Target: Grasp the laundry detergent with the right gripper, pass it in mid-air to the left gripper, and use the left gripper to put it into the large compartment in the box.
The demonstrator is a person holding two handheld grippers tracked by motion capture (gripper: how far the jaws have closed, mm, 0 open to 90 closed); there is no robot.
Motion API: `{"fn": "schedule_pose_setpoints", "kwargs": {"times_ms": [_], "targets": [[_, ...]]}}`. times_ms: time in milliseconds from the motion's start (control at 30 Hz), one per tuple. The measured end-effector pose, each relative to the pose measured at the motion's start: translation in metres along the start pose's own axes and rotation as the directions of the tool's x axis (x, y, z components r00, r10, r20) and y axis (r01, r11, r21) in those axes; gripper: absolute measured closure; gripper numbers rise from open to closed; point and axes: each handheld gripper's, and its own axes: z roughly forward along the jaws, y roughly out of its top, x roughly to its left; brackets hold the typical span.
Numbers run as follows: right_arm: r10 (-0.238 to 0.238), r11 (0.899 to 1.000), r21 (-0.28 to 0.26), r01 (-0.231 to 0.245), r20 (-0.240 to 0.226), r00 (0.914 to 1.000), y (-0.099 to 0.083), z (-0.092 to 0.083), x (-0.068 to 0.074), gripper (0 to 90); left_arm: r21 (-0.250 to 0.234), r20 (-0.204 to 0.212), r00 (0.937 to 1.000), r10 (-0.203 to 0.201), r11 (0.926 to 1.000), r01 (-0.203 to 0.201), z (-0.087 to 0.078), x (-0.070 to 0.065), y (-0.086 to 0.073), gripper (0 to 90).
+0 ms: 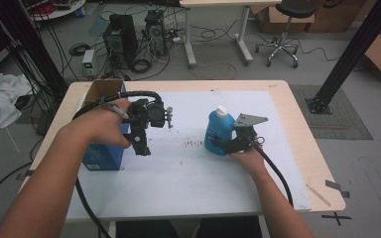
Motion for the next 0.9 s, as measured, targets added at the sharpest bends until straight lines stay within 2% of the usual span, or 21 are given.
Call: {"fn": "schedule_pose_setpoints", "kwargs": {"times_ms": [367,900], "targets": [[-0.005,1.0,-0.021,0.004,-0.009,0.9999,-0.0022,0.0008,-0.001,19.4,0.001,-0.001,1.0,0.004,1.0,-0.004,0.0009,0.0004,0.0022,0.1],[-0.014,0.999,-0.03,0.013,-0.018,0.9998,-0.002,0.0015,0.0,27.8,0.001,-0.001,1.0,-0.002,1.0,0.002,0.0011,0.0004,0.0001,0.1]]}}
